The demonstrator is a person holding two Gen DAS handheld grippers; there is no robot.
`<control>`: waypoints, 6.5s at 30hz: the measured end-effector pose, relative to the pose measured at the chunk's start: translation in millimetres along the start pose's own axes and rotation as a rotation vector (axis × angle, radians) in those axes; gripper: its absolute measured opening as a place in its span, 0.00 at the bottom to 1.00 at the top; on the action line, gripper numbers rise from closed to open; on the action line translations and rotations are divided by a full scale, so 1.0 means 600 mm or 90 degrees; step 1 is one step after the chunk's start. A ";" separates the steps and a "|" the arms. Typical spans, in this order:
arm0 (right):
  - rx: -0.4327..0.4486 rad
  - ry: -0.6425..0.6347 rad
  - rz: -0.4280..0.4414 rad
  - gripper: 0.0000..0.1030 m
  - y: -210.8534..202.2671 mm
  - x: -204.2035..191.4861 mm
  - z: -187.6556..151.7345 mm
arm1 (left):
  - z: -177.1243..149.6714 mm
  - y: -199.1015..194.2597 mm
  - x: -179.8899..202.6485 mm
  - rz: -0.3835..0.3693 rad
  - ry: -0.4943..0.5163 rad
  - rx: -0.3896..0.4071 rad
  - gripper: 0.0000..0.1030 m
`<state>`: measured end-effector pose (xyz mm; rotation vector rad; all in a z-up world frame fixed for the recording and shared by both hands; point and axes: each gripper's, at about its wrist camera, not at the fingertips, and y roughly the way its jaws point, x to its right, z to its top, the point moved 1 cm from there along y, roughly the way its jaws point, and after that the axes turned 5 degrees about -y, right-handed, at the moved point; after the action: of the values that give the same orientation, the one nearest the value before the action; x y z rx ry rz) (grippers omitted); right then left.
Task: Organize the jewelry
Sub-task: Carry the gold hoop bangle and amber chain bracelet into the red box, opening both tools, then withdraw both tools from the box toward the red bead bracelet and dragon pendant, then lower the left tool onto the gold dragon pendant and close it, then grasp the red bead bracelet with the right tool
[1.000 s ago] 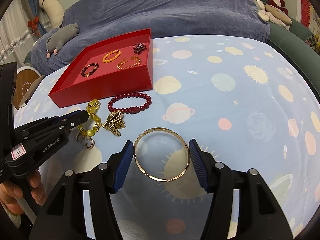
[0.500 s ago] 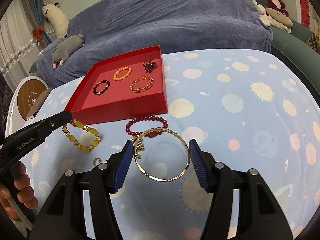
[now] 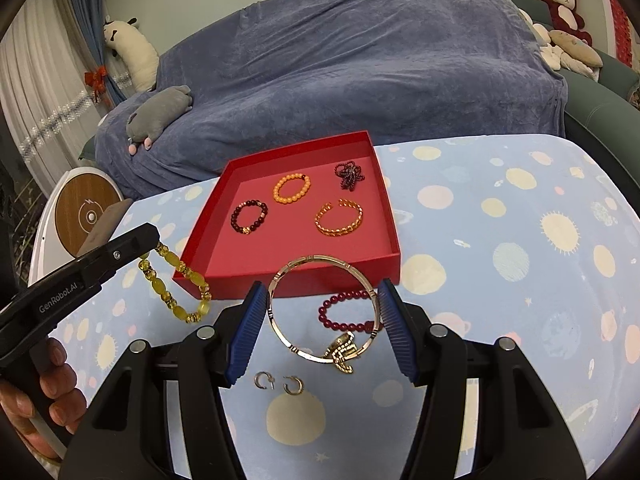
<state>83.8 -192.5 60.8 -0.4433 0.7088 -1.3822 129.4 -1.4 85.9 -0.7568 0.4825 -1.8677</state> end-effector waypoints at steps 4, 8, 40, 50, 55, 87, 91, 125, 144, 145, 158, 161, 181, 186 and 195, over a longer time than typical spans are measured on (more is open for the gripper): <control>0.019 -0.017 -0.006 0.53 -0.003 -0.009 0.033 | 0.029 -0.002 -0.004 0.012 0.007 0.016 0.07; 0.025 -0.013 -0.007 0.53 0.011 -0.003 0.060 | 0.061 0.005 -0.008 0.020 0.003 0.033 0.07; -0.041 -0.013 -0.046 0.68 0.165 0.016 0.091 | 0.083 0.118 -0.100 0.081 -0.072 -0.020 0.34; -0.028 0.006 -0.058 0.68 0.116 0.042 0.082 | 0.062 0.099 -0.080 0.095 -0.042 -0.017 0.40; -0.029 0.012 -0.048 0.68 0.092 0.047 0.059 | 0.038 0.084 -0.068 0.100 -0.026 -0.018 0.40; -0.061 -0.030 -0.073 0.67 0.027 0.065 -0.067 | -0.089 0.044 0.004 0.064 0.014 -0.070 0.40; -0.063 -0.027 -0.081 0.67 0.023 0.078 -0.072 | -0.102 0.053 0.021 0.058 0.033 -0.082 0.40; -0.091 -0.015 -0.105 0.67 0.014 0.132 -0.105 | -0.176 0.138 0.132 -0.003 0.106 -0.144 0.51; -0.107 -0.031 -0.083 0.67 0.041 0.099 -0.098 | -0.172 0.168 0.119 0.007 0.127 -0.152 0.15; -0.107 -0.037 -0.080 0.67 0.044 0.092 -0.095 | -0.171 0.165 0.112 0.008 0.119 -0.155 0.15; -0.128 -0.036 -0.045 0.67 0.119 0.030 -0.061 | -0.135 0.105 0.022 0.023 0.033 -0.142 0.13; -0.128 -0.031 -0.051 0.67 0.137 0.033 -0.060 | -0.131 0.097 0.008 0.025 0.027 -0.138 0.13; -0.134 -0.127 -0.054 0.35 0.155 -0.007 -0.077 | -0.133 0.074 -0.054 0.047 0.001 -0.140 0.14; -0.146 -0.135 -0.030 0.21 0.138 -0.010 -0.092 | -0.134 0.074 -0.048 0.045 0.005 -0.142 0.14; -0.153 -0.137 -0.010 0.14 0.117 -0.009 -0.105 | -0.140 0.088 -0.020 0.030 0.021 -0.152 0.14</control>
<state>91.6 -168.9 -30.0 -0.7761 0.6971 -1.2455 109.5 -12.1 -11.5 -0.8640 0.7476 -1.8002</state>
